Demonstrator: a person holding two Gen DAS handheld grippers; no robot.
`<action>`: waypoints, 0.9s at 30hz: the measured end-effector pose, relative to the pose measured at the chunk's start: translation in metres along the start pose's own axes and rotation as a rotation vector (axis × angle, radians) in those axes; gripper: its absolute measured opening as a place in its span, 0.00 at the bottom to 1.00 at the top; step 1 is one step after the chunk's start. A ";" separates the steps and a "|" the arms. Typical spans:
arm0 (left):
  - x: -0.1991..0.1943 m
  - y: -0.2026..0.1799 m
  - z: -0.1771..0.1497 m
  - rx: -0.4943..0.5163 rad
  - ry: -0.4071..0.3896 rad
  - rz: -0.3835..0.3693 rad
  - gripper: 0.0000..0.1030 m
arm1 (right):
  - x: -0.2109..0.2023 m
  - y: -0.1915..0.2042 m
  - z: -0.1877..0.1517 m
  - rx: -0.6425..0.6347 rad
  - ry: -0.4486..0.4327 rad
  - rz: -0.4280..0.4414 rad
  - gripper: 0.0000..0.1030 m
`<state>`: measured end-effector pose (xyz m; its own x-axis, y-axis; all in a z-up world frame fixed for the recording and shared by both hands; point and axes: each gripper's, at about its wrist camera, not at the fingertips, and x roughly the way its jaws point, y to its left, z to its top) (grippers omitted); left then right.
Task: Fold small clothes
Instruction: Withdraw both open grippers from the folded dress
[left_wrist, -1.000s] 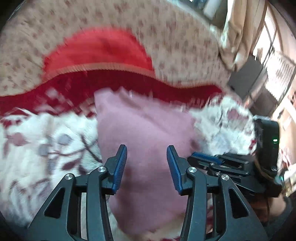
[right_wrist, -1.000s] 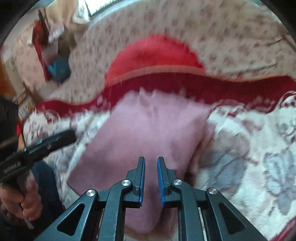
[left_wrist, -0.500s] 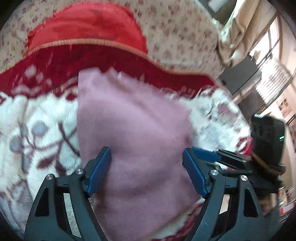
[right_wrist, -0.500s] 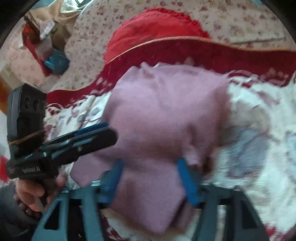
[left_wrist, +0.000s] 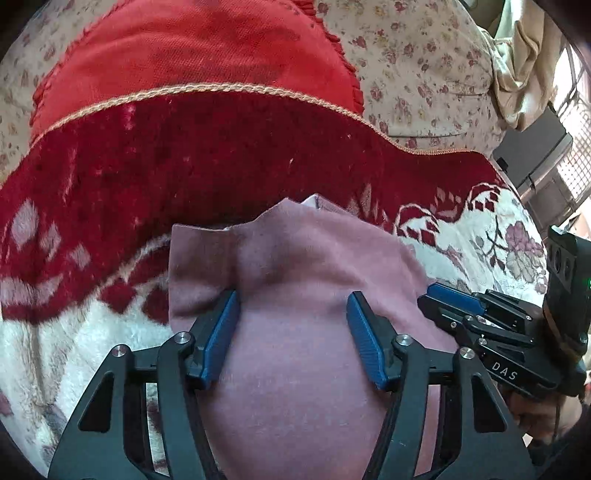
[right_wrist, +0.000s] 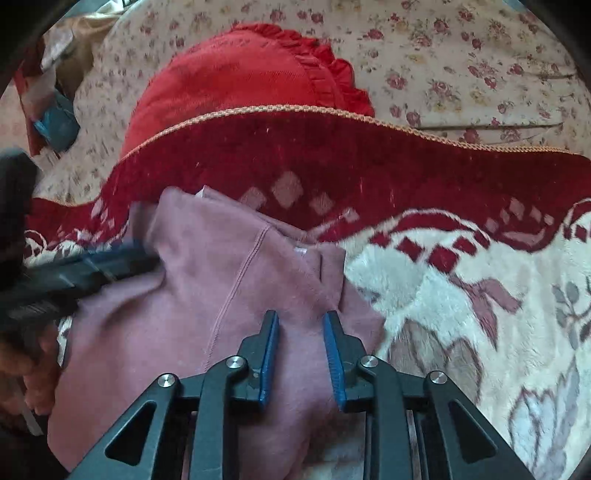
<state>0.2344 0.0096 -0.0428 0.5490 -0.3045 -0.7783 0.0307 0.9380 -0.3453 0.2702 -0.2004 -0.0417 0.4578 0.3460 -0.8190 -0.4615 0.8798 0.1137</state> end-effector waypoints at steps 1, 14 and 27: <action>0.001 -0.001 0.000 0.006 0.000 -0.002 0.66 | 0.000 -0.003 -0.001 0.020 -0.003 0.016 0.24; -0.045 -0.013 -0.016 0.025 -0.084 -0.022 0.84 | -0.041 0.007 -0.009 0.030 -0.111 -0.097 0.27; -0.130 -0.084 -0.161 0.160 -0.082 0.269 0.93 | -0.154 0.084 -0.178 0.084 -0.222 -0.169 0.28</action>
<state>0.0256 -0.0564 0.0033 0.6207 -0.0338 -0.7833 0.0025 0.9991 -0.0411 0.0261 -0.2377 -0.0062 0.6823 0.2466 -0.6883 -0.3043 0.9518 0.0394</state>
